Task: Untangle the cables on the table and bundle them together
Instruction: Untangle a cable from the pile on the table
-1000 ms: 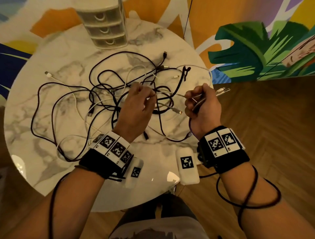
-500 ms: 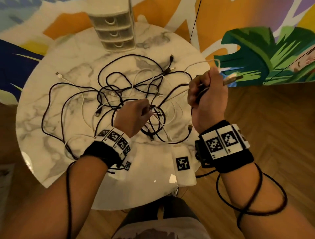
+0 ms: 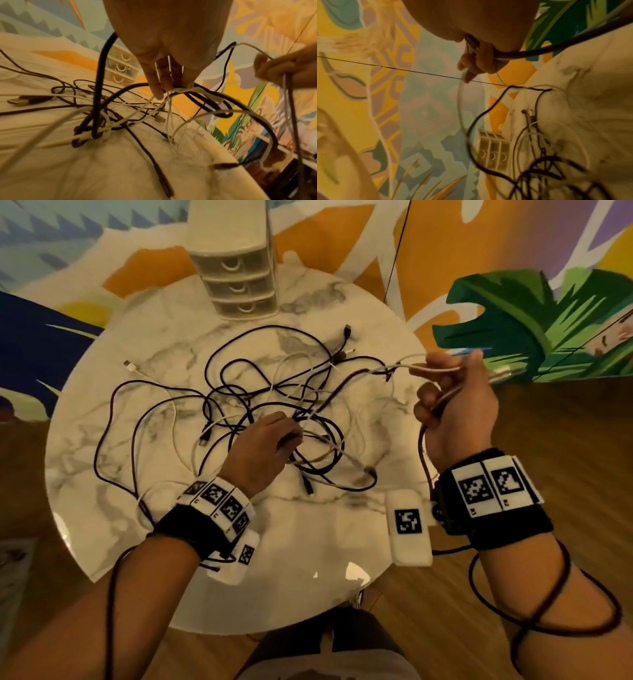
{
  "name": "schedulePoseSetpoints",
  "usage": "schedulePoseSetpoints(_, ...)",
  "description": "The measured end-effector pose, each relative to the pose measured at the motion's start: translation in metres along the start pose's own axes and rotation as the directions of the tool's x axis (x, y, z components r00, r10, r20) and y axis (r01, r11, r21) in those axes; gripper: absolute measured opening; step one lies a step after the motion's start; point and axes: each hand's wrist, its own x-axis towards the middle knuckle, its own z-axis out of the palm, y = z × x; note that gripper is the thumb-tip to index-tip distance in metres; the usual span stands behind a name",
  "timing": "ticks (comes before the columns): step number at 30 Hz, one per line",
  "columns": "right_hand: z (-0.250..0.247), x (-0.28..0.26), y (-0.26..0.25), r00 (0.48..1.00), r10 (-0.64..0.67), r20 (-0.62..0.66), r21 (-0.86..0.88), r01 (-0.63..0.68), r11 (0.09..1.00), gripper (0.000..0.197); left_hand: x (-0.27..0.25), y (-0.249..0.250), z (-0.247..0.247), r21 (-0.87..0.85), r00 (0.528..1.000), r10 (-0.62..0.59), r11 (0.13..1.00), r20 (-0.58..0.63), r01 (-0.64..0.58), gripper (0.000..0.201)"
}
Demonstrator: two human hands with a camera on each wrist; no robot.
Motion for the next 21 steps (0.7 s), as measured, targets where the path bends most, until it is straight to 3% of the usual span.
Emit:
schedulePoseSetpoints(3,-0.012,-0.004,0.017,0.994,0.105,0.015,-0.15,-0.102,0.983,0.055,0.001,0.002,-0.002,-0.098,0.997,-0.072,0.993,-0.008,0.071,0.007)
schedulePoseSetpoints(5,-0.013,-0.014,0.029,0.991,0.118,0.06,-0.336,-0.092,0.937,0.06,0.005,0.003,-0.006,-0.121,0.995,-0.1,0.987,0.029,0.103,0.009)
schedulePoseSetpoints(7,-0.005,-0.028,0.04,0.972,0.114,0.207,-0.581,0.028,0.813,0.06,0.009,0.008,-0.01,-0.057,0.995,-0.061,0.996,0.073,0.065,0.009)
schedulePoseSetpoints(9,0.006,-0.037,0.049,0.913,0.189,0.361,-0.751,0.165,0.639,0.053,0.012,0.018,-0.011,0.035,0.993,0.036,0.999,0.112,-0.04,0.011)
schedulePoseSetpoints(13,0.022,-0.032,0.055,0.862,0.204,0.464,-0.839,0.354,0.414,0.043,0.01,0.035,-0.007,0.077,0.956,0.205,0.971,0.209,-0.225,0.019)
schedulePoseSetpoints(14,0.021,-0.027,0.055,0.869,0.189,0.457,-0.843,0.355,0.405,0.043,0.008,0.036,-0.007,0.055,0.959,0.212,0.973,0.19,-0.226,0.017)
schedulePoseSetpoints(16,0.017,-0.021,0.059,0.901,0.15,0.406,-0.815,0.283,0.506,0.044,0.006,0.037,-0.009,-0.011,0.983,0.17,0.985,0.068,-0.17,0.013)
schedulePoseSetpoints(19,0.013,-0.02,0.068,0.919,0.15,0.365,-0.689,0.158,0.707,0.049,-0.002,0.033,-0.013,-0.284,0.989,-0.093,0.957,-0.113,0.058,0.028)
schedulePoseSetpoints(21,0.011,-0.022,0.072,0.915,0.153,0.374,-0.589,0.107,0.801,0.05,-0.008,0.033,-0.012,-0.486,0.962,-0.263,0.851,-0.069,0.198,0.032)
